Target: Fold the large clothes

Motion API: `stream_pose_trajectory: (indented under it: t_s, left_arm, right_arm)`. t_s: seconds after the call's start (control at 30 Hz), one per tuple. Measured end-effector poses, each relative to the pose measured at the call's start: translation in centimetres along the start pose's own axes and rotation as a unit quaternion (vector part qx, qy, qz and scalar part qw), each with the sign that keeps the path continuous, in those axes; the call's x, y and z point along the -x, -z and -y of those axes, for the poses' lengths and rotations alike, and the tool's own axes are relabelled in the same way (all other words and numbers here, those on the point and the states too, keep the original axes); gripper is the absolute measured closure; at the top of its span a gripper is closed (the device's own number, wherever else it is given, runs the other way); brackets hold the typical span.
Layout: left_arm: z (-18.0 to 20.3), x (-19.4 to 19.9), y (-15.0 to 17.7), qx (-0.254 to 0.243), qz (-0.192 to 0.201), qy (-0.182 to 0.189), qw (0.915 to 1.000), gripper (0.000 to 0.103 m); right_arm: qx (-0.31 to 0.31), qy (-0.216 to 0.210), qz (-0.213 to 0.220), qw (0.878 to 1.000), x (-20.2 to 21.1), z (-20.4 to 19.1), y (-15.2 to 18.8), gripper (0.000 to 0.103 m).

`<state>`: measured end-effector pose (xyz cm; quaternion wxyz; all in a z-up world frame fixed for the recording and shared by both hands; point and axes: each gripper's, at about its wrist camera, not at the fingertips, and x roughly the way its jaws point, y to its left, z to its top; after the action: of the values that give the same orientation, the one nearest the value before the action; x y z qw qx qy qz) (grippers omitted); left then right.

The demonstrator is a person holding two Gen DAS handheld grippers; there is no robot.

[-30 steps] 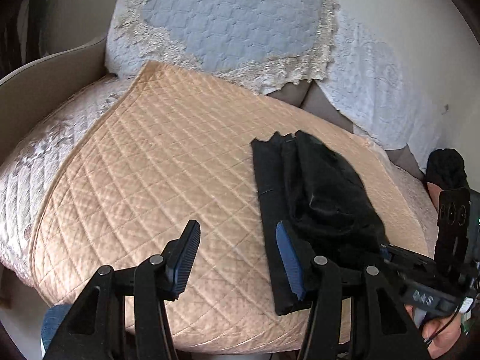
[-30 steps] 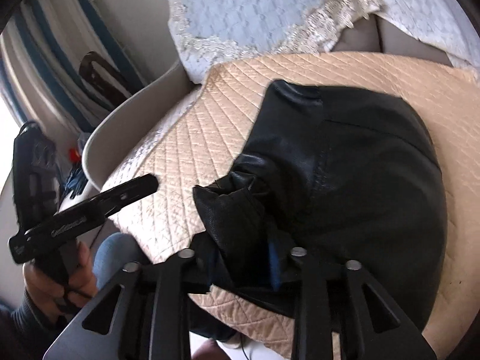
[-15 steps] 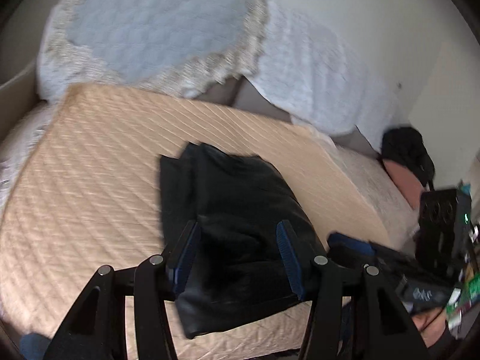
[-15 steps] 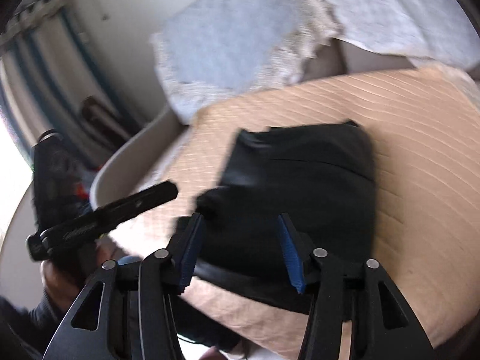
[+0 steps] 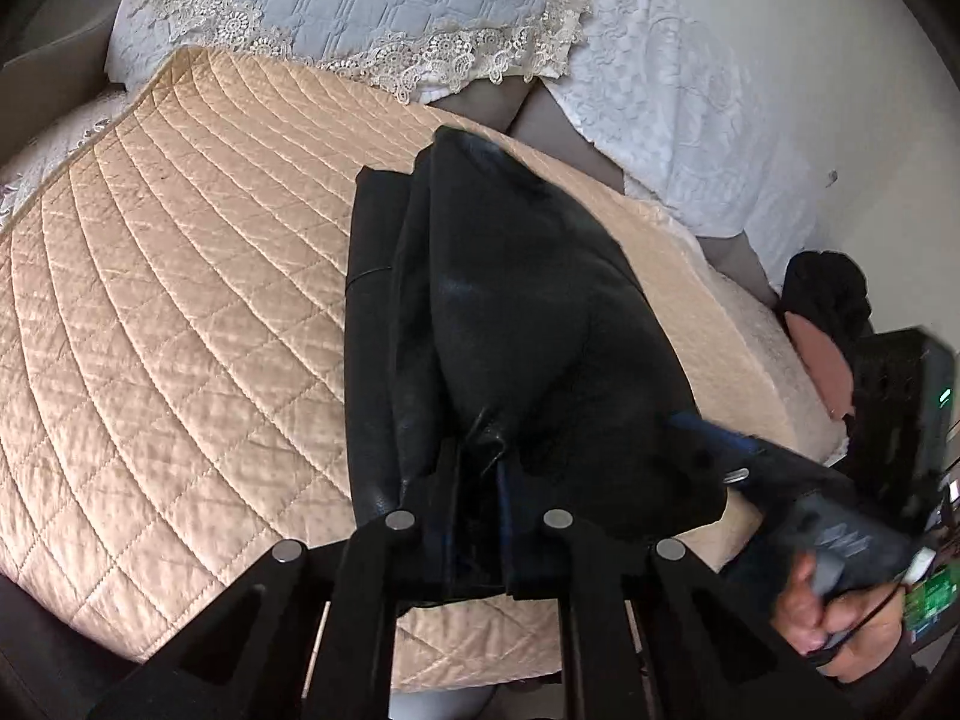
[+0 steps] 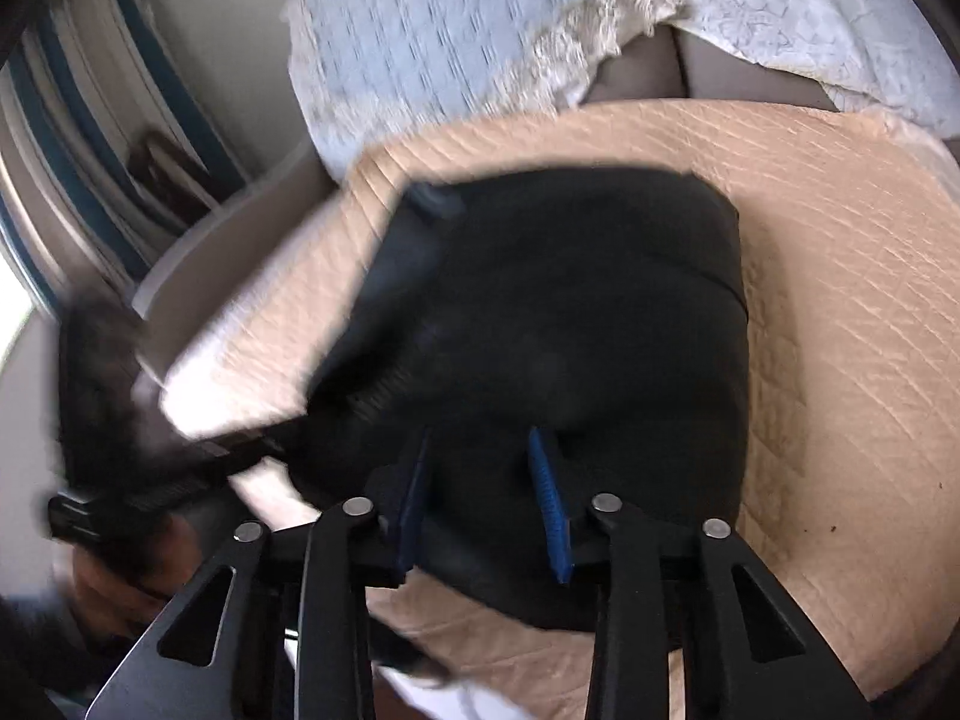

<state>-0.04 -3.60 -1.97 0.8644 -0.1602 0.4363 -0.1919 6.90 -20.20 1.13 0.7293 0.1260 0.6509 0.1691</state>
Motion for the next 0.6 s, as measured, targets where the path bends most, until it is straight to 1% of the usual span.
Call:
stream_pose_trajectory:
  t_s: [0.07,0.2,0.27,0.37,0.4,0.47,0.53,0.6]
  left_arm:
    - [0.2,0.2,-0.3,0.004,-0.001,0.001,1.0000,0.090]
    - [1.7,1.9,-0.9,-0.028,0.005,-0.022,0.9993,0.089]
    - [2.9,3.3,-1.9,-0.046,0.026,-0.027,0.9982,0.089]
    - [5.3,4.5,-3.9,-0.073,0.068,-0.023,0.9948,0.089]
    - [6.1,4.2,-4.7,-0.081,0.074,-0.025,0.9936,0.089]
    - [6.9,2.2,-5.9,-0.096,0.075,-0.029,0.9922,0.089]
    - [6.5,-0.5,-6.3,-0.102,0.057,-0.061,0.9913,0.089]
    - [5.1,-3.0,-5.6,-0.102,0.031,-0.086,0.9906,0.089]
  right_arm:
    - [-0.005,-0.001,-0.001,1.000,0.2,0.0,-0.2,0.071]
    - [0.010,0.006,-0.003,1.000,0.3,0.0,-0.2,0.071]
    - [0.004,0.004,-0.001,1.000,0.3,0.2,-0.1,0.071]
    - [0.003,0.007,0.002,1.000,0.2,0.1,-0.2,0.071]
    - [0.006,0.008,0.001,1.000,0.3,0.1,-0.3,0.071]
    - [0.009,0.011,0.003,1.000,0.8,0.1,-0.7,0.071]
    - [0.007,0.020,0.013,1.000,1.8,0.3,-1.2,0.071]
    - [0.007,0.036,0.034,0.999,2.9,0.9,-1.8,0.071]
